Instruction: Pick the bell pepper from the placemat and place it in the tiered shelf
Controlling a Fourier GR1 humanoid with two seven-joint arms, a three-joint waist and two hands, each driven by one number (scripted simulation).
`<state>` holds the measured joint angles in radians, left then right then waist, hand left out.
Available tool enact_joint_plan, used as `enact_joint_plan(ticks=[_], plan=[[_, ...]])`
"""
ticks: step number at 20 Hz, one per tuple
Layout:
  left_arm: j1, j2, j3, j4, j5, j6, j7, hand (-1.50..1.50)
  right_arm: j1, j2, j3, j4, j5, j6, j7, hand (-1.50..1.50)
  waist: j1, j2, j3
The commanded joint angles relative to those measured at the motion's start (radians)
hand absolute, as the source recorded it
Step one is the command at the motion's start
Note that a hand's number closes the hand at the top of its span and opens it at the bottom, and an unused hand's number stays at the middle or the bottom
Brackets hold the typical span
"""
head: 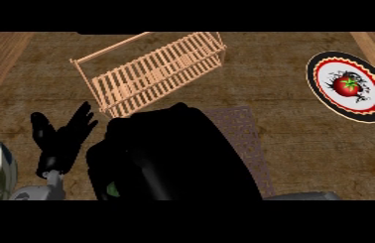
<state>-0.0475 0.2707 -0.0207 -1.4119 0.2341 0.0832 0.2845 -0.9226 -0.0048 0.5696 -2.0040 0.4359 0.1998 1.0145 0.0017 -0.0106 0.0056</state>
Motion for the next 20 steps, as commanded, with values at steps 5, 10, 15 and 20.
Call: enact_joint_plan(ticks=[5, 10, 15, 20], plan=[[-0.011, -0.049, -0.039, 0.036, -0.049, 0.041, 0.023, 0.0, -0.305, -0.012, -0.32, 0.158, -0.123, 0.1, 0.107, 1.5, -0.003, 0.009, -0.007], [-0.005, -0.031, -0.005, 0.06, -0.017, -0.008, 0.0, 0.0, -0.471, -0.019, -0.411, 0.375, -0.096, 0.056, 0.058, 1.5, 0.008, 0.011, -0.008], [0.024, -0.005, 0.009, 0.038, -0.015, -0.038, 0.001, 0.0, -0.539, -0.077, -0.488, 0.54, -0.099, 0.057, -0.059, 1.5, 0.014, 0.011, -0.007], [-0.005, -0.017, 0.011, 0.054, -0.02, -0.038, -0.004, 0.0, -0.573, -0.087, -0.498, 0.755, -0.099, 0.075, -0.232, 1.5, 0.018, 0.015, -0.007]])
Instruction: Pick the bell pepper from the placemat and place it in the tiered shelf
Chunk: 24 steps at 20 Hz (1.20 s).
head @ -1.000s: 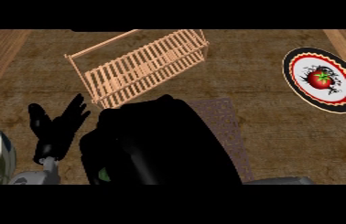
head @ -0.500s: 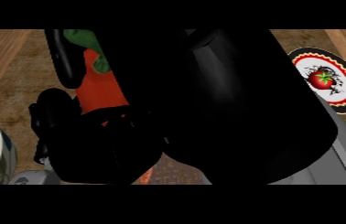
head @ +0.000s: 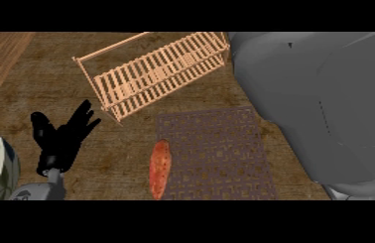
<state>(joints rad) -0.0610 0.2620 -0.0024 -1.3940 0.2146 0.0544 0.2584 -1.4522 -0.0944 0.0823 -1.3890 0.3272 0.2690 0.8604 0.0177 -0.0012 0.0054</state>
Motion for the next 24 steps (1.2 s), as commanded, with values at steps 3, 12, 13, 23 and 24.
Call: enact_joint_plan(ticks=[3, 12, 13, 23, 24], plan=[[0.029, -0.017, -0.013, 0.02, -0.008, -0.001, 0.031, 0.0, -0.046, -0.027, -0.026, 0.217, 0.006, 0.034, -0.173, 1.5, 0.002, 0.005, -0.006], [-0.005, -0.017, -0.004, 0.046, -0.012, -0.016, 0.038, 0.0, -0.112, -0.03, -0.015, 0.494, 0.104, -0.021, -0.398, 1.5, 0.008, 0.011, -0.007], [0.026, -0.012, 0.005, 0.047, -0.017, -0.024, -0.003, 0.0, -0.098, 0.011, 0.0, 0.51, 0.123, -0.065, -0.403, 1.5, 0.01, 0.01, -0.007], [-0.038, -0.036, 0.008, 0.104, -0.041, -0.001, 0.018, 0.0, -0.186, 0.028, -0.047, 0.712, 0.163, -0.155, -0.545, 1.5, 0.004, 0.01, -0.007], [-0.011, -0.031, 0.003, 0.069, -0.045, -0.009, 0.007, 0.0, -0.159, 0.062, -0.032, 0.721, 0.184, -0.209, -0.578, 1.5, 0.008, 0.009, -0.007]])
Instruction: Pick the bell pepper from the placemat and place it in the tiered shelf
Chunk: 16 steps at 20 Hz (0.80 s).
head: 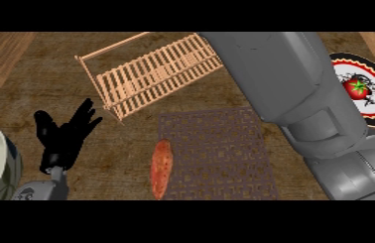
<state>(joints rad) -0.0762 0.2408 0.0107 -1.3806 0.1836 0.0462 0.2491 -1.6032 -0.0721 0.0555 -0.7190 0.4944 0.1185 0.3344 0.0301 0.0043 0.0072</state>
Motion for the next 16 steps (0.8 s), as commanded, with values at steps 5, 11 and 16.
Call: enact_joint_plan(ticks=[5, 11, 16], plan=[[0.034, -0.009, -0.01, 0.023, -0.014, -0.007, 0.024, 0.0, -0.057, 0.031, -0.029, 0.154, 0.016, -0.033, -0.105, 1.5, 0.001, 0.004, -0.009], [0.005, -0.004, 0.025, 0.06, 0.021, -0.034, 0.021, 0.0, -0.081, 0.008, 0.02, 0.177, 0.075, 0.005, -0.137, 1.5, -0.007, 0.004, -0.009], [0.035, 0.008, 0.02, 0.029, 0.013, -0.039, 0.038, 0.0, -0.069, -0.005, -0.171, 0.17, -0.068, -0.111, -0.084, -1.5, -0.012, 0.0, -0.008]])
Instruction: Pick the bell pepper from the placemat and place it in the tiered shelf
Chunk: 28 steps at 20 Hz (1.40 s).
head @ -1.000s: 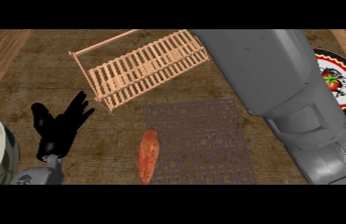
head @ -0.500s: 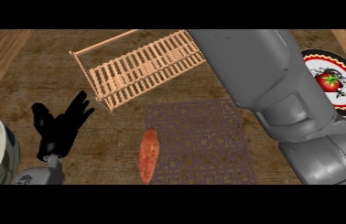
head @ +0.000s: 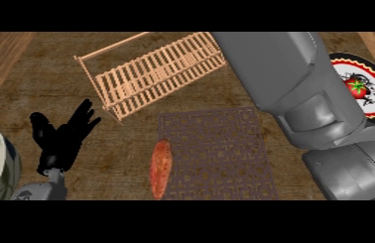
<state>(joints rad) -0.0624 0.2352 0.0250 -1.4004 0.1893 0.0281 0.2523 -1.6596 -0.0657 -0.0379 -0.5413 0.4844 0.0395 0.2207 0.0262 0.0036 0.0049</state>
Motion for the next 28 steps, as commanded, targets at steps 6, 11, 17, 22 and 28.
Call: enact_joint_plan(ticks=[6, 11, 17, 22, 28], plan=[[0.039, -0.02, -0.036, 0.026, -0.023, -0.013, 0.018, 0.0, -0.034, 0.026, -0.194, 0.044, -0.15, -0.124, 0.028, -1.5, 0.015, 0.008, -0.006], [-0.004, -0.01, 0.006, 0.106, -0.01, -0.021, -0.01, 0.0, -0.081, 0.013, -0.298, 0.024, -0.26, -0.121, 0.072, -1.5, -0.002, 0.007, -0.007], [-0.021, 0.025, 0.028, 0.069, 0.003, -0.032, 0.046, 0.0, -0.051, -0.105, -0.353, 0.049, -0.263, -0.218, 0.032, -1.5, -0.001, 0.008, -0.006], [0.02, -0.004, 0.007, 0.025, 0.003, -0.025, 0.054, 0.0, -0.022, -0.186, -0.356, 0.056, -0.23, -0.302, 0.065, -1.5, -0.007, 0.003, -0.005], [0.042, -0.028, -0.012, 0.012, -0.03, 0.0, 0.032, 0.0, 0.019, -0.311, -0.431, 0.077, -0.29, -0.272, 0.089, -1.5, -0.007, 0.002, -0.005]])
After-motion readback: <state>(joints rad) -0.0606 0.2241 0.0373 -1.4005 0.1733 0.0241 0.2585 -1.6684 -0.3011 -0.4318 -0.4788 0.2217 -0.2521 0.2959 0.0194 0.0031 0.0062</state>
